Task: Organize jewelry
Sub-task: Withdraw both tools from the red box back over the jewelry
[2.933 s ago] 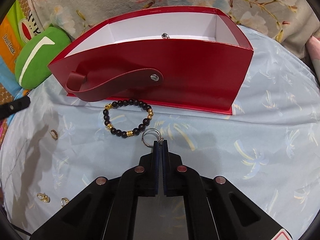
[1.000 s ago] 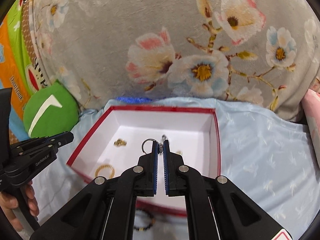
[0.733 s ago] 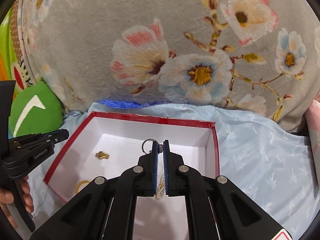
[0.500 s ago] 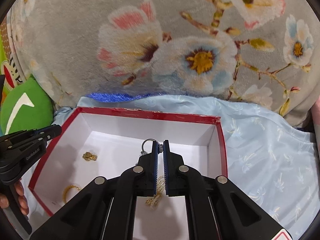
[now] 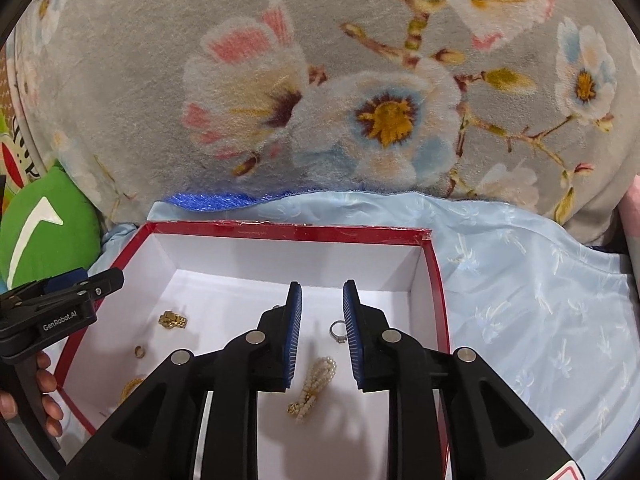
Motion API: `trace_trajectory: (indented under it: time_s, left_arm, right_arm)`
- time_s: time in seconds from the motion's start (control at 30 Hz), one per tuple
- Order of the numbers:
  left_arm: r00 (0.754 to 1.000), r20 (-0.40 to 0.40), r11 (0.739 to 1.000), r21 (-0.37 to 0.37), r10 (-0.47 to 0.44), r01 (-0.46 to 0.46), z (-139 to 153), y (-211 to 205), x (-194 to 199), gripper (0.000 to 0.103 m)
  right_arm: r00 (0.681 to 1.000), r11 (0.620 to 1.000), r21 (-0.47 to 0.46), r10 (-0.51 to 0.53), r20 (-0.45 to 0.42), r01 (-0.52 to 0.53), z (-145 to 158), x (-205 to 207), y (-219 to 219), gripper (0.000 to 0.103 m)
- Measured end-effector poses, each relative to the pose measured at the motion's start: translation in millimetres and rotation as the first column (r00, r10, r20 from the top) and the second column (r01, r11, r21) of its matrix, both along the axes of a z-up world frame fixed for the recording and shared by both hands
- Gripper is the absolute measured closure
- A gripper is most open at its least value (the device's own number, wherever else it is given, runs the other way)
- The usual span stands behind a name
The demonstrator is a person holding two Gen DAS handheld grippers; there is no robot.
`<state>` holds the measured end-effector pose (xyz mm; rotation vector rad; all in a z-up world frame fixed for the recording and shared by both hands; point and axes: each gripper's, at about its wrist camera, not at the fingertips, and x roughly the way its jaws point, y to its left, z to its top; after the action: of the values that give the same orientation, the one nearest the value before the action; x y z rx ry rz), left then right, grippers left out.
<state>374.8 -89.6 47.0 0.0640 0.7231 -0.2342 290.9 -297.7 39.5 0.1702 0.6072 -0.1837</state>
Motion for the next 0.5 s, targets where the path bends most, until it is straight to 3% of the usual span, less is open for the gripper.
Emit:
trace_trajectory:
  time_s: [0.3, 0.5]
  left_arm:
    - [0.999, 0.049, 1.000, 0.005, -0.019, 0.019, 7.1, 31.6, -73.3, 0.038]
    - [0.999, -0.013, 0.999, -0.007, -0.038, 0.038, -12.0, 58.3, -137.1, 0.038]
  right_arm:
    - [0.996, 0.996, 0.072, 0.050, 0.070, -0.055, 9.6, -86.0, 15.4, 0.081]
    - [0.995, 0.993, 0.087, 0.073, 0.061, -0.079, -8.4, -160.8, 33.5, 0.075]
